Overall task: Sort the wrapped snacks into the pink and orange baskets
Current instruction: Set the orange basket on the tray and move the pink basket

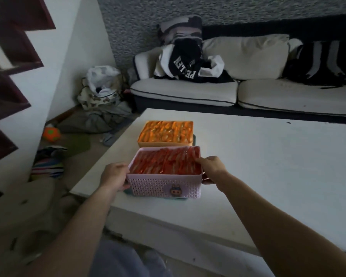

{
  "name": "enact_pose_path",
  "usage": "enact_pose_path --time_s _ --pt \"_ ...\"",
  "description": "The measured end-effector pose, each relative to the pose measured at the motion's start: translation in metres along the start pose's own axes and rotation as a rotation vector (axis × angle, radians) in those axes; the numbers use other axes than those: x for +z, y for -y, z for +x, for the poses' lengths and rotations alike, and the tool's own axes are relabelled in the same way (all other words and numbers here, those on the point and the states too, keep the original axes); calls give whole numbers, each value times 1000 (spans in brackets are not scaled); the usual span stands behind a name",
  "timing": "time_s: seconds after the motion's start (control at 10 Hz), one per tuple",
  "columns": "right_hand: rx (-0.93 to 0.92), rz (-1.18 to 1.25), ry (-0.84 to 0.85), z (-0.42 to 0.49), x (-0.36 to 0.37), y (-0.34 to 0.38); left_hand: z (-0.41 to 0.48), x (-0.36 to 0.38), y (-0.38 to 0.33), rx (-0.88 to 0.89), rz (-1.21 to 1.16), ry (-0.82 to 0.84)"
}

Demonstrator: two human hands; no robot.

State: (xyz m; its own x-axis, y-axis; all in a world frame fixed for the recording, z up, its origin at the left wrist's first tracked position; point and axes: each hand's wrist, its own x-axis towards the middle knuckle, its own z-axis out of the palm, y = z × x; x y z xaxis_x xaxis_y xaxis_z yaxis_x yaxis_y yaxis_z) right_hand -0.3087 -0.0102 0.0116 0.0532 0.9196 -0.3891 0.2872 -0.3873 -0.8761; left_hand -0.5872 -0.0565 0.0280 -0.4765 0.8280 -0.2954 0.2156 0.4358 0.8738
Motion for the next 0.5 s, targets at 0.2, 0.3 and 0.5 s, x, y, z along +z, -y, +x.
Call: enact_pose_path --time_s 0.2,0.3,0.5 --pt "-23 -95 11 15 28 0 36 1 17 29 -6 25" --pt "-36 -122 17 21 31 -3 42 1 19 45 43 48" --pt "-164 -562 -201 19 25 9 37 21 -4 439 525 -149"
